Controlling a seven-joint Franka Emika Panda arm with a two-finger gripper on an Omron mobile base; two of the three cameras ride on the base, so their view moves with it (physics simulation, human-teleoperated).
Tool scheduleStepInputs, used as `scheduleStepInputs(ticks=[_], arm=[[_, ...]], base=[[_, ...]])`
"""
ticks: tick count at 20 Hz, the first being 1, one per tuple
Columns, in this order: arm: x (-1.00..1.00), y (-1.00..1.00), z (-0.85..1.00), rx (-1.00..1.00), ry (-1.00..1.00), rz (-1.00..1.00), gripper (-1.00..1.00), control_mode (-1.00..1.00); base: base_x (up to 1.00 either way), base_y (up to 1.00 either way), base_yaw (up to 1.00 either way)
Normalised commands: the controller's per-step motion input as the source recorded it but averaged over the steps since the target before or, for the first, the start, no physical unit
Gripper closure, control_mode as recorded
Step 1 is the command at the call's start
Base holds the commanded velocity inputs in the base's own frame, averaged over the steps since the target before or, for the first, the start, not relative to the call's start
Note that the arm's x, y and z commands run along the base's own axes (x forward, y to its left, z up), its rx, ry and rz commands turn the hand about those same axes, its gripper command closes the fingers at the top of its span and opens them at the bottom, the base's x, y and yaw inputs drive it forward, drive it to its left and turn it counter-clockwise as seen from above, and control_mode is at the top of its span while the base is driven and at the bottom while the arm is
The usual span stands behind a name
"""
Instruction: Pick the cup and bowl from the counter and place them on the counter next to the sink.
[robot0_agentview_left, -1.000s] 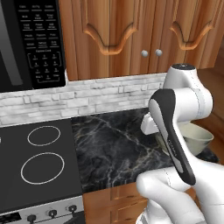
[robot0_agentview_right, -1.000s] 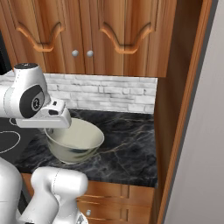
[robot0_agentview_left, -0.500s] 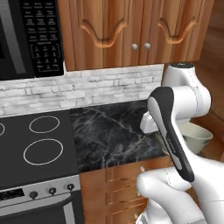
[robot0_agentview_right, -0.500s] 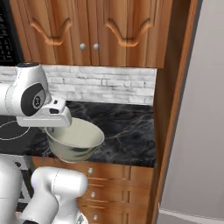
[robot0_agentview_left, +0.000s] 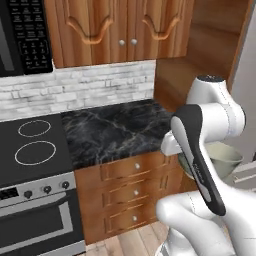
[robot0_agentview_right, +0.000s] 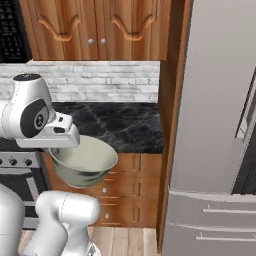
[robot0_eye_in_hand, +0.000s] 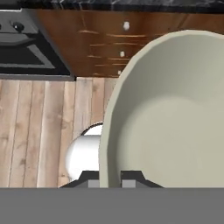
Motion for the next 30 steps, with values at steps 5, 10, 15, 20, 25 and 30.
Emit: scheduleStepInputs(ticks=[5,10,15,20,25,30], arm=[[0.0,0.0,0.0,0.0,0.0,0.0,1.0,1.0],[0.0,0.0,0.0,0.0,0.0,0.0,1.0,1.0],[0.0,0.0,0.0,0.0,0.0,0.0,1.0,1.0],[0.0,0.0,0.0,0.0,0.0,0.0,1.0,1.0],[0.0,0.0,0.0,0.0,0.0,0.0,1.0,1.0],[0.0,0.0,0.0,0.0,0.0,0.0,1.0,1.0]], base=[[0.04,-0.02,-0.92],[0.0,0.0,-0.96],[0.0,0.0,-0.97],[0.0,0.0,-0.97],[0.0,-0.01,-0.96],[0.0,-0.03,-0.96]])
